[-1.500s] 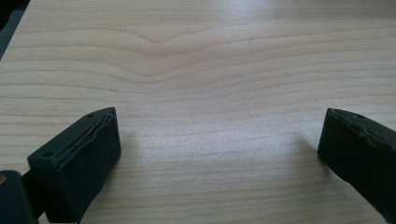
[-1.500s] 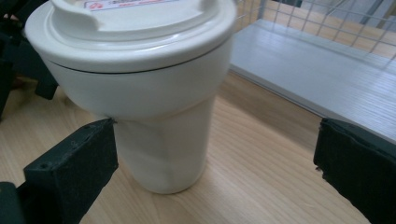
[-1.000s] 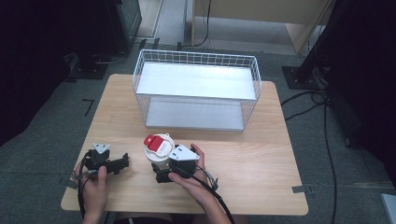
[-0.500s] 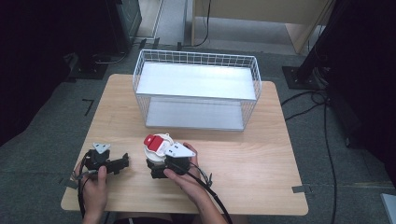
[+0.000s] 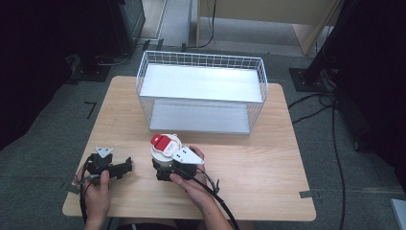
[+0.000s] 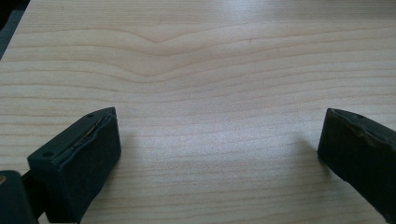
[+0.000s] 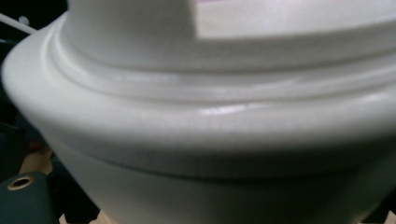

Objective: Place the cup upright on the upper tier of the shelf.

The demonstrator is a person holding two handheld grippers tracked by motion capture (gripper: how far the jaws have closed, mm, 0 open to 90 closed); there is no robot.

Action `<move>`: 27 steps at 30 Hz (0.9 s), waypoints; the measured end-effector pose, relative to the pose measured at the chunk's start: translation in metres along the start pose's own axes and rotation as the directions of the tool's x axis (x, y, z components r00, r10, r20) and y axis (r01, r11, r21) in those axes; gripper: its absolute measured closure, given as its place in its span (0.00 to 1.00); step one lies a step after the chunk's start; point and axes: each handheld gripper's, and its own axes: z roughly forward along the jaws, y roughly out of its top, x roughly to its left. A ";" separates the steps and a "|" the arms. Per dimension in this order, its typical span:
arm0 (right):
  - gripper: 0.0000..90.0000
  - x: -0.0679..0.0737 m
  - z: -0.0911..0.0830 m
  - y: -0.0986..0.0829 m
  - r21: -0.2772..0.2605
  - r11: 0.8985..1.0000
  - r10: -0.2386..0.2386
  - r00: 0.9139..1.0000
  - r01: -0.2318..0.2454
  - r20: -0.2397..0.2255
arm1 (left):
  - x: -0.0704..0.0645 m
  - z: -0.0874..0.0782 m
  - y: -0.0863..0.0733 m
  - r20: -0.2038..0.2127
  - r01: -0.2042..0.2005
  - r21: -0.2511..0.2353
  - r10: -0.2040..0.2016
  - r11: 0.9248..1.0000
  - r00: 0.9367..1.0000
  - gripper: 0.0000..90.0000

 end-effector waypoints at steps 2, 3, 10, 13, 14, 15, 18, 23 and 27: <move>0.09 0.001 -0.004 0.007 -0.009 1.000 -0.005 1.000 0.005 -0.001 | 0.000 0.000 0.000 -0.001 -0.001 0.000 0.001 1.000 1.000 0.00; 0.09 0.001 -0.007 0.012 -0.019 1.000 -0.013 1.000 0.013 0.004 | 0.000 0.000 0.000 0.000 0.001 -0.002 -0.001 1.000 1.000 0.00; 0.09 -0.001 -0.017 0.032 -0.046 0.999 -0.028 1.000 0.028 0.005 | 0.000 0.000 0.000 0.000 0.000 -0.002 0.000 1.000 1.000 0.00; 0.09 -0.004 -0.021 0.043 -0.060 0.998 -0.035 0.999 0.036 0.020 | 0.000 0.000 0.000 0.000 -0.002 0.001 0.002 1.000 1.000 0.00; 0.09 -0.004 -0.021 0.043 -0.060 0.998 -0.035 0.999 0.036 0.020 | 0.000 0.000 0.000 0.000 -0.002 0.001 0.002 1.000 1.000 0.00; 0.09 -0.005 -0.022 0.046 -0.066 0.997 -0.037 0.999 0.039 0.022 | 0.000 0.000 0.000 0.000 -0.001 0.002 0.001 1.000 1.000 0.00; 0.09 -0.008 -0.026 0.057 -0.079 0.996 -0.035 0.999 0.038 0.037 | 0.000 0.000 0.000 0.000 -0.001 0.001 0.001 1.000 1.000 0.00; 0.09 -0.018 -0.034 0.078 -0.110 0.993 -0.031 0.998 0.037 0.053 | 0.000 0.000 0.000 0.000 0.001 -0.001 -0.001 1.000 1.000 0.00; 0.09 -0.022 -0.038 0.090 -0.120 0.992 -0.039 0.997 0.047 0.072 | 0.000 0.000 0.000 0.000 0.000 0.000 0.000 1.000 1.000 0.00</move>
